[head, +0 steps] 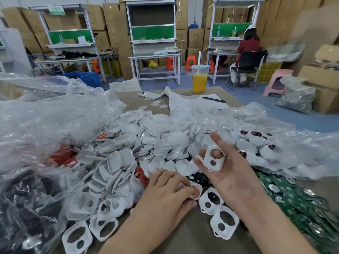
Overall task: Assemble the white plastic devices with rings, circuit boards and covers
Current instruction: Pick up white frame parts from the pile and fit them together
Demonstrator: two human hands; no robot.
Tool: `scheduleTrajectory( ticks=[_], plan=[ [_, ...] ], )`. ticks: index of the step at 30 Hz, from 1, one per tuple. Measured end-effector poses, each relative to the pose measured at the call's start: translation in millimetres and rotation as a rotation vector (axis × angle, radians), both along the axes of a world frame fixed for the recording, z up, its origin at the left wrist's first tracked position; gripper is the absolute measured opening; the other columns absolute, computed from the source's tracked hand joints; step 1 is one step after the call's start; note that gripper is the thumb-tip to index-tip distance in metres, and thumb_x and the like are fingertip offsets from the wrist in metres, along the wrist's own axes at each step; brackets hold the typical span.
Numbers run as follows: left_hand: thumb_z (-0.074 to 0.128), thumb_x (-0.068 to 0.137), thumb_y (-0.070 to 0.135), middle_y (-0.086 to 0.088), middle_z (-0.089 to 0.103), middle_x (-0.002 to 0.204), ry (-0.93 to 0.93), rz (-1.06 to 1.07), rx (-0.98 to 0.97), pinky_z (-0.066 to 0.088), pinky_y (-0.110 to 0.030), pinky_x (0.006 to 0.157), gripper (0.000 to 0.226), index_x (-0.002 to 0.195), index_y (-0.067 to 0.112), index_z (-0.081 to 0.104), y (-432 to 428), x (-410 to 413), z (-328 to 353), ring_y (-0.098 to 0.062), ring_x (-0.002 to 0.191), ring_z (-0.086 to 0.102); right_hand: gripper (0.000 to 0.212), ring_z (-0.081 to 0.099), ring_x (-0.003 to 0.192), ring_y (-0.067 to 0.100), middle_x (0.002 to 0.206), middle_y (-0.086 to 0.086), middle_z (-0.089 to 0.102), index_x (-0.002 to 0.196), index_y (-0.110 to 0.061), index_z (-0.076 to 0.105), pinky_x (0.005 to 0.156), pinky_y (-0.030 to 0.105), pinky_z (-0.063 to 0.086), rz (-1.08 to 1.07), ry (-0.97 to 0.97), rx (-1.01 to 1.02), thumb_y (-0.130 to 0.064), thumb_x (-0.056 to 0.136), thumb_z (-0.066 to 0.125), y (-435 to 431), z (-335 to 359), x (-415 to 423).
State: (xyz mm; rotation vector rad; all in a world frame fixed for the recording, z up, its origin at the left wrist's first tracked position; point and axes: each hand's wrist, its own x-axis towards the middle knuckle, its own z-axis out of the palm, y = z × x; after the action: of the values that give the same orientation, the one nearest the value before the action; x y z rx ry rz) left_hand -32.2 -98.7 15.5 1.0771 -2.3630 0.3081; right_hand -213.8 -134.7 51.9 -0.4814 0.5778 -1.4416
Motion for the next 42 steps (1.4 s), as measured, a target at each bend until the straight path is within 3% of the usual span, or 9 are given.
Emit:
scheduleTrajectory(
  ticks=[5,14,16,20,23,25,31,36,42],
  plan=[
    [0.065,0.087,0.041,0.013,0.070,0.087,0.004,0.020,0.019,0.056,-0.037,0.087,0.016,0.084,0.032,0.078,0,-6,1,-0.017,0.087,0.068,0.031,0.072,0.079,0.024,0.063,0.001,0.052,0.104,-0.013,0.072,0.077,0.044,0.062,-0.010,-0.050,0.023,-0.029,0.077,0.073,-4,-4,2],
    [0.051,0.095,0.041,0.020,0.063,0.098,0.255,0.085,0.145,0.036,-0.024,0.095,0.020,0.095,0.029,0.066,7,-2,-2,-0.004,0.101,0.052,0.027,0.070,0.088,0.026,0.078,0.007,0.065,0.101,-0.015,0.080,0.084,0.039,0.061,0.100,0.067,-0.006,-0.016,0.075,0.071,-2,-10,5],
    [0.055,0.096,0.043,0.023,0.061,0.101,0.419,0.113,0.187,0.037,-0.018,0.094,0.015,0.097,0.033,0.066,6,-2,0,0.002,0.103,0.052,0.025,0.070,0.088,0.023,0.078,0.006,0.066,0.099,-0.018,0.080,0.086,0.040,0.061,0.136,0.162,-0.047,-0.017,0.076,0.069,-1,-10,7],
    [0.071,0.091,0.035,0.015,0.069,0.087,1.117,0.122,0.467,0.047,-0.008,0.072,0.002,0.090,0.037,0.072,6,-3,12,0.001,0.079,0.065,0.020,0.069,0.090,0.018,0.080,0.004,0.069,0.099,-0.026,0.079,0.097,0.043,0.054,0.123,0.505,-0.185,-0.029,0.083,0.067,5,-14,13],
    [0.075,0.084,0.037,0.002,0.071,0.079,1.376,0.015,0.729,0.054,-0.019,0.070,0.013,0.092,0.027,0.077,4,1,14,-0.012,0.071,0.064,0.023,0.070,0.094,0.016,0.091,0.003,0.074,0.104,-0.036,0.075,0.086,0.023,0.056,0.122,0.842,-0.329,-0.045,0.085,0.065,14,-17,16],
    [0.082,0.083,0.035,-0.004,0.072,0.081,1.469,-0.046,0.825,0.055,-0.023,0.071,0.019,0.093,0.020,0.078,3,2,13,-0.015,0.074,0.066,0.022,0.070,0.091,0.017,0.093,0.004,0.073,0.102,-0.040,0.074,0.078,0.015,0.052,0.138,0.893,-0.350,-0.047,0.084,0.065,18,-16,19],
    [0.076,0.079,0.035,-0.005,0.076,0.087,1.429,-0.092,0.882,0.056,-0.025,0.071,0.023,0.098,0.022,0.078,2,-2,8,-0.014,0.079,0.071,0.021,0.066,0.079,0.002,0.091,-0.008,0.076,0.099,-0.039,0.075,0.078,0.015,0.051,0.152,0.935,-0.391,-0.049,0.085,0.063,20,-15,18],
    [0.074,0.070,0.055,0.000,0.075,0.085,1.342,0.009,0.783,0.063,-0.037,0.072,0.039,0.101,0.032,0.078,0,-1,10,-0.016,0.071,0.068,0.020,0.064,0.074,0.003,0.079,-0.009,0.071,0.095,-0.036,0.074,0.073,0.019,0.051,0.093,1.048,-0.422,-0.052,0.088,0.063,16,-18,15],
    [0.075,0.082,0.043,-0.001,0.073,0.080,1.328,-0.021,0.673,0.053,-0.019,0.057,0.014,0.093,0.035,0.076,2,-3,15,-0.009,0.064,0.063,0.035,0.066,0.082,0.010,0.084,-0.010,0.072,0.099,-0.038,0.072,0.079,0.037,0.053,0.138,1.121,-0.445,-0.067,0.083,0.060,14,-21,11]
  ],
)
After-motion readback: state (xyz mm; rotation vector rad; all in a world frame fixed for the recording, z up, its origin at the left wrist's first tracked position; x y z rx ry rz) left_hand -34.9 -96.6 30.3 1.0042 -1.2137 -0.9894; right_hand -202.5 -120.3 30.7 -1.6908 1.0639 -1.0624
